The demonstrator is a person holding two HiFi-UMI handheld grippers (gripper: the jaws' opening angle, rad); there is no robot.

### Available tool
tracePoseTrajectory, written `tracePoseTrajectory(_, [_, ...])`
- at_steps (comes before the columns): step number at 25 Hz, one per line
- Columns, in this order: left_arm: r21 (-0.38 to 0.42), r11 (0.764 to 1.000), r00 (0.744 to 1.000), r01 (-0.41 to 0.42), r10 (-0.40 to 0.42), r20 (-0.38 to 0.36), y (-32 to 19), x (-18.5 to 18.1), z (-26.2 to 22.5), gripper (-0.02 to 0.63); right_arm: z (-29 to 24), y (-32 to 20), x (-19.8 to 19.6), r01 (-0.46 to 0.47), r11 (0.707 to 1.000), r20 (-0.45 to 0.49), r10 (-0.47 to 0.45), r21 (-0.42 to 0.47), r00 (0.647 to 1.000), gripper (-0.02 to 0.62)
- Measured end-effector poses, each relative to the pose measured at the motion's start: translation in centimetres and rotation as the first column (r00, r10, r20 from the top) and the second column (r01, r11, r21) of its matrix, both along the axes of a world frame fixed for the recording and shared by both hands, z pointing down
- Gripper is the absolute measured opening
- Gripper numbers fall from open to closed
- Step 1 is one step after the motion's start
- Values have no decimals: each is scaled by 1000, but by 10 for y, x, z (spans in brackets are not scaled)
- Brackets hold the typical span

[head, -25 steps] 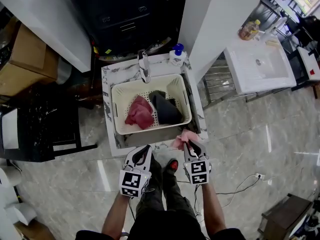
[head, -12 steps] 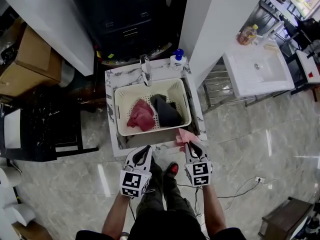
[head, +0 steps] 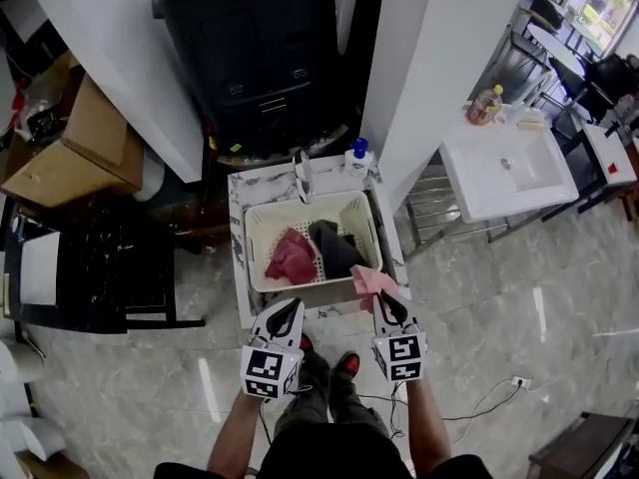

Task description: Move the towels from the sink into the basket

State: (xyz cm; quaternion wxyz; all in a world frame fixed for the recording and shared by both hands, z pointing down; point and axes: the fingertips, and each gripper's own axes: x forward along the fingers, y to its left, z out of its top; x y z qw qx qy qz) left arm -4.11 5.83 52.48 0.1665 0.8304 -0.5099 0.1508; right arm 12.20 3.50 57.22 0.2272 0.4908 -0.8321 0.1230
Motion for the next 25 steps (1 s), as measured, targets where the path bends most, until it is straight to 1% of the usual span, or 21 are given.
tracePoseTrajectory(6, [56,998,1000,15,-15,0,-12,-13,-29,8,-44,-15,-11,1,997,18,-2,78,1000,49])
tracePoseTrajectory(12, [89,996,1000,15,-16,6,-27,-27,-48,8,-73,-33,-27,9,991,33,-13,135,999,49])
tracePoseTrajectory(20, [126,992,1000,28,-29,3,-46,-52,-63,8,-90,-55,-58,28,985,48,-37,173,998,49])
tracePoseTrajectory(25, [145,988,999,45,-45,1,-56,-72,-71,8,-99,-69,-83,55,979,50,-66,194,997,49])
